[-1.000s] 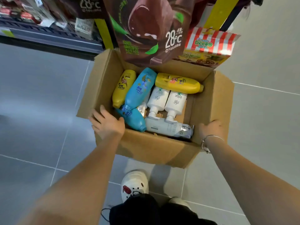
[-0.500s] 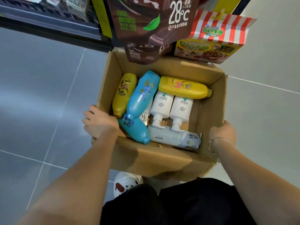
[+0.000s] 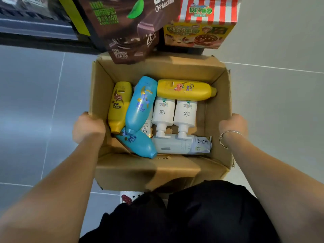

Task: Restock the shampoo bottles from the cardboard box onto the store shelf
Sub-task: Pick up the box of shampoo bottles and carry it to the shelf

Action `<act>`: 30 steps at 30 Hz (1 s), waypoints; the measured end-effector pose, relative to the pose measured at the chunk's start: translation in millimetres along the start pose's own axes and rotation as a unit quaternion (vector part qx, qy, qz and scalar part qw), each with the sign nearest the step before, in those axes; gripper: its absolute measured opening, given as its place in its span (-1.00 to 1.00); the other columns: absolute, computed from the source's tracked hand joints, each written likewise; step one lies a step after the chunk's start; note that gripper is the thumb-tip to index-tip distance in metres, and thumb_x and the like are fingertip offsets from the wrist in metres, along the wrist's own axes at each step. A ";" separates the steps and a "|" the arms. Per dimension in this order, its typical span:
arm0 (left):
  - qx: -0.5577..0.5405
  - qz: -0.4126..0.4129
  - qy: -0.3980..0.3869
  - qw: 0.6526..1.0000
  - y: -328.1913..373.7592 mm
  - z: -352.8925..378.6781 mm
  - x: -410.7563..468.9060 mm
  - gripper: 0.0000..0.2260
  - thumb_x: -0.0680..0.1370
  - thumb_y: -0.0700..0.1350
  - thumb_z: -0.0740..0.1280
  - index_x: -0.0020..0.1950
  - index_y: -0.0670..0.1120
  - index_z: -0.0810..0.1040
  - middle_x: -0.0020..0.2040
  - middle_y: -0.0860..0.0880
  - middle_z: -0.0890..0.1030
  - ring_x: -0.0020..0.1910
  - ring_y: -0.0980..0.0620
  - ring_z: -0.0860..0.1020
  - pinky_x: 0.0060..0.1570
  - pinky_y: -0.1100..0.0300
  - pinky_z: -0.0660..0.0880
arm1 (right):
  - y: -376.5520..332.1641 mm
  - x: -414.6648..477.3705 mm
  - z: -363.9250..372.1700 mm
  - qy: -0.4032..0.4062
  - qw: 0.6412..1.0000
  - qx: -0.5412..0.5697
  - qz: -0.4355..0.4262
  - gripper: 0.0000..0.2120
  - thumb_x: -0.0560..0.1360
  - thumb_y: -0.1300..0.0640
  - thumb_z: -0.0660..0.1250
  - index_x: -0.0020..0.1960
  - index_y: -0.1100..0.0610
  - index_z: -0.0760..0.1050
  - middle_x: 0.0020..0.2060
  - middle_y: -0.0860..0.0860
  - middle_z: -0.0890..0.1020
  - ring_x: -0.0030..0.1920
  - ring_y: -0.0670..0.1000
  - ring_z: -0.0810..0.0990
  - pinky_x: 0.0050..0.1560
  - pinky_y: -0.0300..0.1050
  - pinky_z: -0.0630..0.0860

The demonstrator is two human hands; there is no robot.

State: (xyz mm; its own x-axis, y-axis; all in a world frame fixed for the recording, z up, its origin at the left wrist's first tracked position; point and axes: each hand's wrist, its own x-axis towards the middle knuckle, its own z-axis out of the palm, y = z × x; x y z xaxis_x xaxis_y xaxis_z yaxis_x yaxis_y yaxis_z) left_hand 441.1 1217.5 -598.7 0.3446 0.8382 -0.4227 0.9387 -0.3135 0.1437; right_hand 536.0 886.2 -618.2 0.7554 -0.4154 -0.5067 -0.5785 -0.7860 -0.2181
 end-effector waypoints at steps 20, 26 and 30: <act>0.072 0.061 -0.084 0.992 8.9 -120.8 -188.4 -0.79 0.48 -0.23 0.18 0.08 -0.17 0.50 0.09 -0.24 0.57 0.08 -0.30 0.52 0.07 -0.06 0.49 | 118.4 -136.0 -198.0 -0.012 0.996 -0.017 0.088 -0.81 0.43 0.36 0.15 -0.04 0.30 0.50 -0.07 0.35 0.57 0.04 0.34 0.55 -0.13 -0.04 0.37; 0.118 0.137 -0.110 0.977 51.5 -202.1 -267.3 -0.76 0.50 -0.19 0.24 0.16 -0.21 0.46 0.14 -0.27 0.55 0.13 -0.31 0.51 0.10 -0.06 0.46 | 161.4 -217.8 -303.6 0.012 0.986 0.034 0.162 -0.78 0.40 0.35 0.18 0.00 0.33 0.52 -0.02 0.33 0.60 0.03 0.34 0.55 -0.10 0.00 0.43; 0.121 0.226 -0.119 0.959 83.3 -246.4 -320.8 -0.78 0.49 -0.18 0.29 0.11 -0.21 0.49 0.11 -0.28 0.57 0.10 -0.31 0.52 0.05 -0.03 0.47 | 199.6 -287.8 -359.7 0.045 0.970 0.079 0.226 -0.78 0.42 0.33 0.18 0.00 0.35 0.52 -0.05 0.34 0.60 0.00 0.35 0.55 -0.15 -0.01 0.40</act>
State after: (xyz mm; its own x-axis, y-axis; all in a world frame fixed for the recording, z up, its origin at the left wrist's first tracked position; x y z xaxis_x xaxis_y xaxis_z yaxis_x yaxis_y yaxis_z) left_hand 411.7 1032.4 -230.7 0.6760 0.4751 -0.5633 0.6535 -0.7397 0.1604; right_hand 313.9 684.2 -215.8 0.4334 -0.7452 -0.5067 -0.8914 -0.4370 -0.1197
